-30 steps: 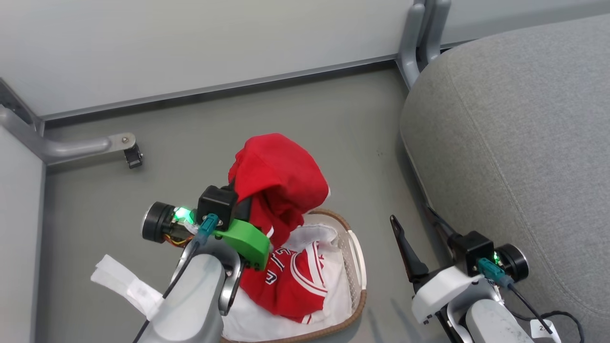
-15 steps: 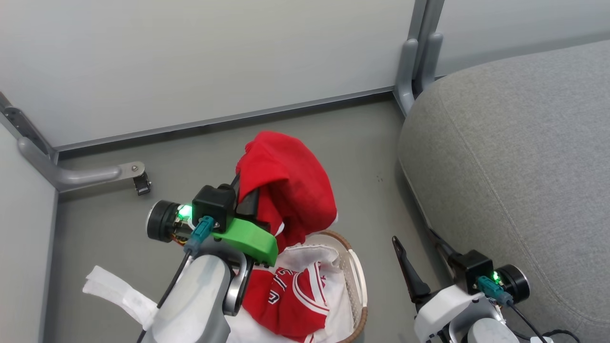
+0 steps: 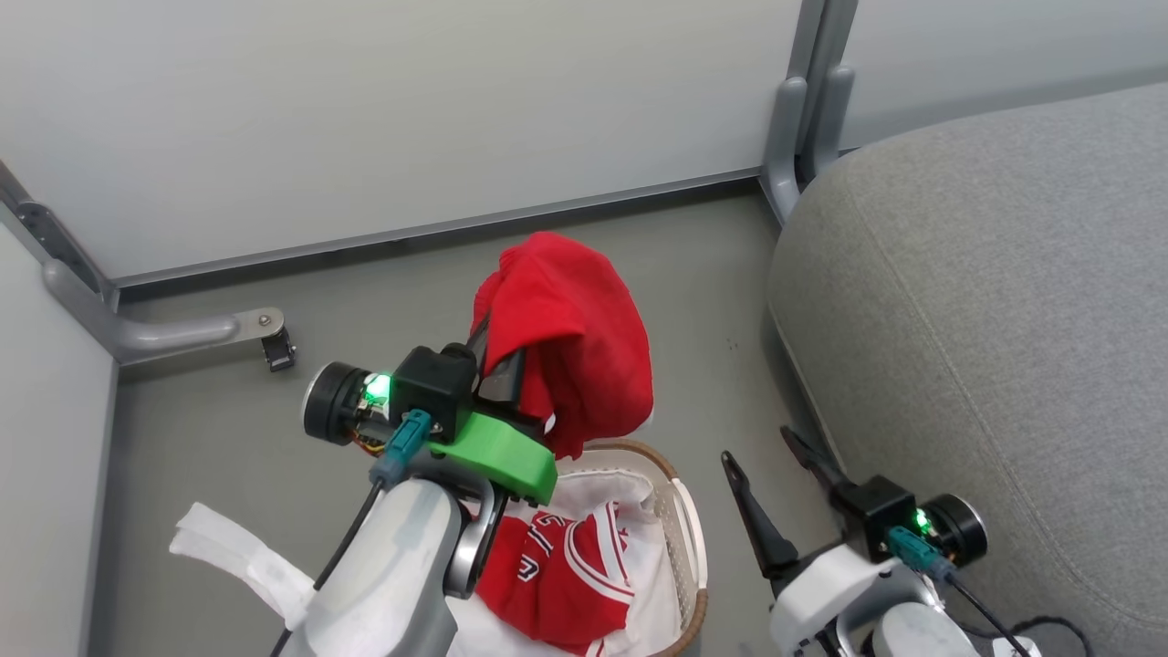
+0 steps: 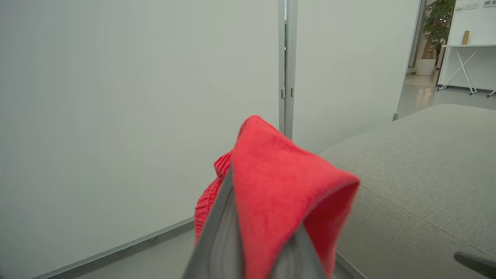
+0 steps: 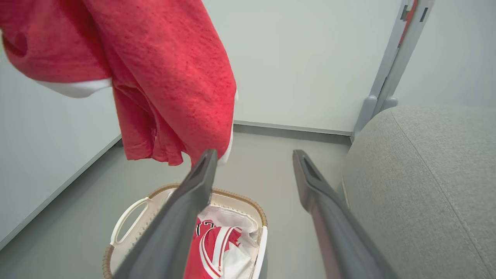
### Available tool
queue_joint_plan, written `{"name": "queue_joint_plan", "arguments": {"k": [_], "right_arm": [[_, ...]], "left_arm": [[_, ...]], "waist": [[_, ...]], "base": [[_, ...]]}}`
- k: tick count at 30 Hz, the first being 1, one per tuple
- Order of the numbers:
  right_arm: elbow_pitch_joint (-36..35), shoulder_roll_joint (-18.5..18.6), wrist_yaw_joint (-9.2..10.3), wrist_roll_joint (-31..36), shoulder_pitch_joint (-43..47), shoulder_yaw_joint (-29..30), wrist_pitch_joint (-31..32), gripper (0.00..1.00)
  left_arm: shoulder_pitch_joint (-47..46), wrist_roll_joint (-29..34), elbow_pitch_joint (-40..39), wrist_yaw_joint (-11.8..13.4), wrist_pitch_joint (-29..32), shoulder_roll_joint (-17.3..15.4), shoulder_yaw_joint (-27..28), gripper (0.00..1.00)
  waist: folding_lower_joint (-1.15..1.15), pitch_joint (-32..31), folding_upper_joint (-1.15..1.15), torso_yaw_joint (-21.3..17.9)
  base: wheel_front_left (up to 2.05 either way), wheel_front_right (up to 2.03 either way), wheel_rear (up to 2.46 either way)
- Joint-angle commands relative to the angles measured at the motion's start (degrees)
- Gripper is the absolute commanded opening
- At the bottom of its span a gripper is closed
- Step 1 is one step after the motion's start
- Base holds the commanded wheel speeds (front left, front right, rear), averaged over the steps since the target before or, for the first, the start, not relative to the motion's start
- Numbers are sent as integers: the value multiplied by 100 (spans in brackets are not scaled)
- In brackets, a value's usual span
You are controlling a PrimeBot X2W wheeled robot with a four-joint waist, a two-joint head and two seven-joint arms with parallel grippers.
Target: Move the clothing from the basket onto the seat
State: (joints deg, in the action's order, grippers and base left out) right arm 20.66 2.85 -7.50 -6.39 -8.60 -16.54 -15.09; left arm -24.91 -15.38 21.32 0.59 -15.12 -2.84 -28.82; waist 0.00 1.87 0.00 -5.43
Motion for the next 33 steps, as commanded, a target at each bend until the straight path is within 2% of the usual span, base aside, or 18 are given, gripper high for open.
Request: {"name": "queue_joint_plan", "arguments": {"k": [1,6,14,28,33], "right_arm": [[-58,21,2,61,-158,-121,-10,100],[-32,23,3,132,-580,-665,-10,100],[514,24,3,169,-1361,-1242,-10,100],[1072,22,3,98,-2065,-1880,-10,100],[1241,22,3,21,-2225,-1934,-10,100]], "left_arm": [[-92,23,-25,35,-5,-18,-21,0],[-155,-62,-34,28,-5,-16,-110,0],[-217,-177,2,21,-5,-17,-269,0],[-225,-412,26,21,-5,-15,-617,0],[-249,-520,9,22,-5,-16,-828,0]], "waist": [[0,27,0,34],[0,95,0,129],[0,139,0,334],[0,155,0,652],[0,120,0,759]], "base": [[0,0,0],[0,0,0],[0,0,0],[0,0,0],[0,0,0]]}}
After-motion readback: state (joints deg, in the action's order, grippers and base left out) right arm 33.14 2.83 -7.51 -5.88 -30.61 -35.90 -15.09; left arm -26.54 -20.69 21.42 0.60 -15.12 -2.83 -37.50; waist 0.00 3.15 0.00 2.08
